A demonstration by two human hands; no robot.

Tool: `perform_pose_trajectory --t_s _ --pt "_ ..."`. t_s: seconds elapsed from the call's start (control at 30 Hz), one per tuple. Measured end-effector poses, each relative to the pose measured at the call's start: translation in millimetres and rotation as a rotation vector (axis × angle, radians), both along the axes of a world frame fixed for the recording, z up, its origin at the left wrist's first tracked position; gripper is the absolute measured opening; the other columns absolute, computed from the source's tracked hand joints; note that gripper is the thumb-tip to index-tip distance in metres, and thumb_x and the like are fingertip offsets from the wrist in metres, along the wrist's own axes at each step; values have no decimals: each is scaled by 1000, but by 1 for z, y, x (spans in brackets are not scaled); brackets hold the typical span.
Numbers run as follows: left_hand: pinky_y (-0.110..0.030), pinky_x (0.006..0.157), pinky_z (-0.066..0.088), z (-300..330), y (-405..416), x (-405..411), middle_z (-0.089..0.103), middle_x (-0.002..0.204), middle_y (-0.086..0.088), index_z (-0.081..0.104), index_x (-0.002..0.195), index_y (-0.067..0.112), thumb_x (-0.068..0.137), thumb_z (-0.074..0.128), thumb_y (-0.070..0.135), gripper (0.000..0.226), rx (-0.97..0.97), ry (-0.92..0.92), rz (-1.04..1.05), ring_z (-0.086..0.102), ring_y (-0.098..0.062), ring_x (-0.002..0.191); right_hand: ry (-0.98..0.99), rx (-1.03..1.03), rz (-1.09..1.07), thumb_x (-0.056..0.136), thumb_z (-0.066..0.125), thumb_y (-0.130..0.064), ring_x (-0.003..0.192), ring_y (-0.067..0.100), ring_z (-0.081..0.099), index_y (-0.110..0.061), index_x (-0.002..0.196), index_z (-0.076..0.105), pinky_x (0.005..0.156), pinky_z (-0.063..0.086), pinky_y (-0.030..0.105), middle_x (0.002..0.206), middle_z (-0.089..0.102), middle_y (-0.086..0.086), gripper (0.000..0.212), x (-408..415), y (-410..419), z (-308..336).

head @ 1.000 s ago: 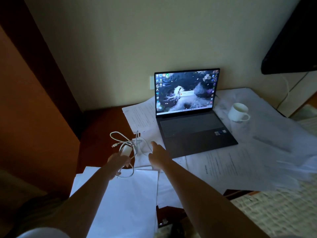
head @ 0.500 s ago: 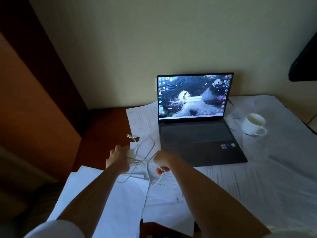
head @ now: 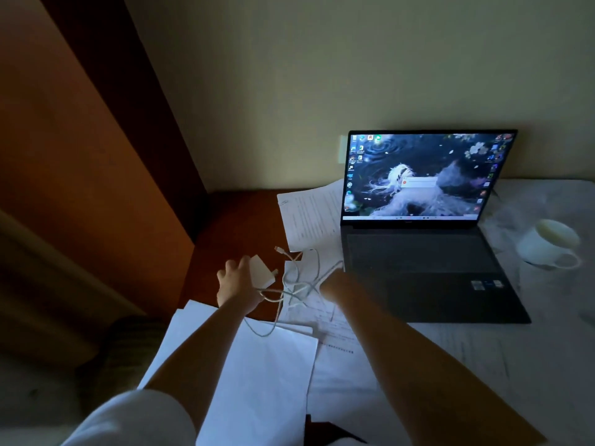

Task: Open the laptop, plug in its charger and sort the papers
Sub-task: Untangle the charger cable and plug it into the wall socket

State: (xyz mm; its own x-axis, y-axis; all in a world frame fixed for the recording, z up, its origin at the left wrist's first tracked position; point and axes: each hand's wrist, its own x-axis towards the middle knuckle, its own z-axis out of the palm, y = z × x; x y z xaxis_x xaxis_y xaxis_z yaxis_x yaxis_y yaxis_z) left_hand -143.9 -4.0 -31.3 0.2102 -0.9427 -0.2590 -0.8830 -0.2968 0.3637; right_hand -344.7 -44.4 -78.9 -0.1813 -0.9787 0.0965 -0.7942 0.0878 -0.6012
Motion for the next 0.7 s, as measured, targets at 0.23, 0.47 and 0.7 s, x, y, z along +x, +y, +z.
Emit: perform_pose_trajectory --t_s 0.23,0.47,0.7 --pt "-49 86 55 -17 -36 20 39 132 -15 24 143 20 79 75 28 82 24 158 30 54 -37 114 -281 494 32 90 57 -8 83 19 65 -1 92 68 79 51 26 95 69 13 14 30 1 39" --pt "-20 41 43 -24 -63 40 52 126 -14 28 147 22 91 54 48 67 125 427 103 67 -21 68 -80 677 11 89 53 -7 75 24 70 -4 75 64 82 57 33 69 66 5 18 45 -5 28" --pt "-18 34 43 -7 -65 52 48 124 -17 33 137 25 94 43 55 54 208 858 434 66 -28 76 -422 717 59 97 43 -16 63 12 56 -21 76 51 62 46 24 78 58 3 23 72 -4 53"
